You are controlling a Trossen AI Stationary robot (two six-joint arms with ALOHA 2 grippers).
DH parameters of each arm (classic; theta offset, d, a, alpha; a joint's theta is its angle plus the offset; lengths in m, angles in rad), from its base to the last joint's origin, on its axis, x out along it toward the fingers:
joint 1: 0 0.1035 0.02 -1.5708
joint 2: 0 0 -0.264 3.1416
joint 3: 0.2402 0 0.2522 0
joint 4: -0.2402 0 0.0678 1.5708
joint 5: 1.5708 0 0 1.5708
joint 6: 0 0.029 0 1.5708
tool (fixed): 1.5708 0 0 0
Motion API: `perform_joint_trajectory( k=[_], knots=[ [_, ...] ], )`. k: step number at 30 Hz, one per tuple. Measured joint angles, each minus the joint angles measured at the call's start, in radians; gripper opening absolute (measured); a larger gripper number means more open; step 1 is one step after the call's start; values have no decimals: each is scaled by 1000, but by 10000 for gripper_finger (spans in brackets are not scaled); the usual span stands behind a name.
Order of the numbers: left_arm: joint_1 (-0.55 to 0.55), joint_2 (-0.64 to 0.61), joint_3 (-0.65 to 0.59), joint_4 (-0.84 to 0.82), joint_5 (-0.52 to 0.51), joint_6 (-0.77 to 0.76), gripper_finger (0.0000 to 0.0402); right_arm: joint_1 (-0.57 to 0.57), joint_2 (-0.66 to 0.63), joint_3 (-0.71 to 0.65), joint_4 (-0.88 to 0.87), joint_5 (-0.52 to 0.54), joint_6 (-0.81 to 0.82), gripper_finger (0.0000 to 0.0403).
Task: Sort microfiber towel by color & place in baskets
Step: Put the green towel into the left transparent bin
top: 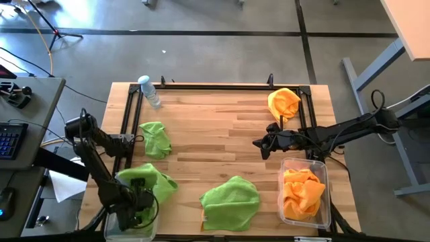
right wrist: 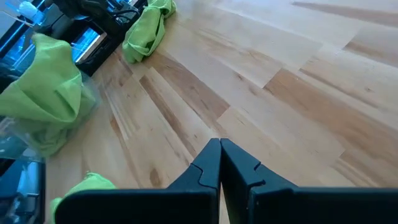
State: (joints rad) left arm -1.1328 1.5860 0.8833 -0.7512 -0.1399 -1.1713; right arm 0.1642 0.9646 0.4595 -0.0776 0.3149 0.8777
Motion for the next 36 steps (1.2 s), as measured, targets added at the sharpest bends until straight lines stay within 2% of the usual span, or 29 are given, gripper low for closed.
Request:
perform_joint_trajectory(
  k=[3, 11, 20, 25, 28, 36],
  knots=[
    [1, 0, -19, -1, 24, -68, 8, 0, 0, 0, 0, -9, 6, 0],
    [1, -36, 19, -19, 81, -74, 60, 0, 0, 0, 1, -9, 5, 0],
    [1, -189, 67, -75, 79, -174, 124, 0, 0, 0, 1, 10, 4, 0],
    [1, -279, 69, -85, 71, -234, 128, 0, 0, 0, 0, 11, 4, 0],
    [2, -322, 69, -114, 19, -237, 124, 0, 0, 0, 1, 11, 4, 0],
    [84, -437, 70, -187, -83, -143, 113, 0, 0, 0, 1, 15, -38, 0]
  ],
)
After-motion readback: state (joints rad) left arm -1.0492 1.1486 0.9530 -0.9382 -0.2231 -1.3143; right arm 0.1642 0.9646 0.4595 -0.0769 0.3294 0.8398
